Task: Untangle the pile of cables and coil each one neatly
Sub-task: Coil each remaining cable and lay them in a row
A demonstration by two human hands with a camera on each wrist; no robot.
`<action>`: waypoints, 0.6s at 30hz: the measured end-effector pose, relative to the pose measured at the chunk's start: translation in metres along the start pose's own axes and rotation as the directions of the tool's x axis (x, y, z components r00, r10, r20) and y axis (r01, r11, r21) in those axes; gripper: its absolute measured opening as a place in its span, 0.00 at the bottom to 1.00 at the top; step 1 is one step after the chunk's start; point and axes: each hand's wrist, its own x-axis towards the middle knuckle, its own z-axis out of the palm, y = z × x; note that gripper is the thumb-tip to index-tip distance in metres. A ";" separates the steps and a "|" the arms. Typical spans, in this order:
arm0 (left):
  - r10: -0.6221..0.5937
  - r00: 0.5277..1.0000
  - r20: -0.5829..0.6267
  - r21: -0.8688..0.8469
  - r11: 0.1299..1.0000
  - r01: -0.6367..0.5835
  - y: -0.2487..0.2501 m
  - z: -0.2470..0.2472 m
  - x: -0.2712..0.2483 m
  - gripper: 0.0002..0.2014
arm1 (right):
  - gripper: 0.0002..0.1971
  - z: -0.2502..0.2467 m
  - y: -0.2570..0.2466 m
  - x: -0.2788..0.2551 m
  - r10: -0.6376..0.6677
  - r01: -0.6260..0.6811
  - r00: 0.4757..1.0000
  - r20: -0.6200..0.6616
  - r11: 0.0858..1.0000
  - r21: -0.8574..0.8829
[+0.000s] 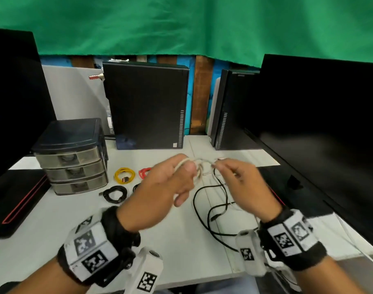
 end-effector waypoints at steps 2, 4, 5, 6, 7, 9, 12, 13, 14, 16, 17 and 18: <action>-0.066 0.990 -0.124 -0.165 0.985 0.045 0.007 -0.010 0.006 0.12 | 0.11 0.027 -0.001 -0.010 -0.021 0.019 0.999 0.046 0.999 0.037; -0.122 0.970 -0.209 -0.318 0.947 0.051 0.011 -0.024 0.010 0.13 | 0.13 0.051 -0.009 -0.023 -0.045 0.039 0.993 0.108 0.997 0.061; -0.142 0.963 -0.231 -0.381 0.923 0.045 0.012 -0.031 0.012 0.14 | 0.14 0.061 -0.014 -0.030 -0.057 0.049 0.985 0.164 0.997 0.054; -0.156 0.958 -0.241 -0.432 0.901 0.038 0.012 -0.037 0.013 0.15 | 0.16 0.068 -0.019 -0.037 -0.072 0.065 0.972 0.224 0.997 0.040; -0.170 0.954 -0.248 -0.470 0.882 0.035 0.011 -0.041 0.014 0.16 | 0.17 0.074 -0.025 -0.043 -0.086 0.083 0.956 0.282 0.996 0.025; -0.186 0.950 -0.249 -0.505 0.862 0.036 0.008 -0.045 0.015 0.19 | 0.18 0.076 -0.036 -0.053 -0.118 0.126 0.924 0.364 0.992 0.003; -0.160 0.955 -0.251 -0.422 0.906 0.041 0.003 -0.043 0.015 0.21 | 0.18 0.074 -0.046 -0.059 -0.171 0.206 0.903 0.394 0.977 -0.047; -0.140 0.956 -0.256 -0.343 0.938 0.045 0.002 -0.040 0.014 0.22 | 0.19 0.073 -0.049 -0.060 -0.180 0.226 0.896 0.406 0.972 -0.067; -0.107 0.960 -0.259 -0.213 0.976 0.051 0.000 -0.039 0.014 0.24 | 0.18 0.070 -0.052 -0.061 -0.189 0.243 0.888 0.419 0.967 -0.078; 0.010 0.972 -0.236 0.178 0.983 0.033 -0.006 -0.036 0.012 0.28 | 0.16 0.060 -0.060 -0.060 -0.225 0.275 0.877 0.424 0.960 -0.059; 0.076 0.977 -0.201 0.367 0.930 0.004 -0.010 -0.034 0.010 0.28 | 0.14 0.054 -0.064 -0.059 -0.248 0.285 0.879 0.408 0.958 -0.031; 0.130 0.980 -0.150 0.512 0.858 -0.036 -0.015 -0.033 0.008 0.27 | 0.11 0.047 -0.068 -0.057 -0.267 0.293 0.886 0.378 0.956 -0.012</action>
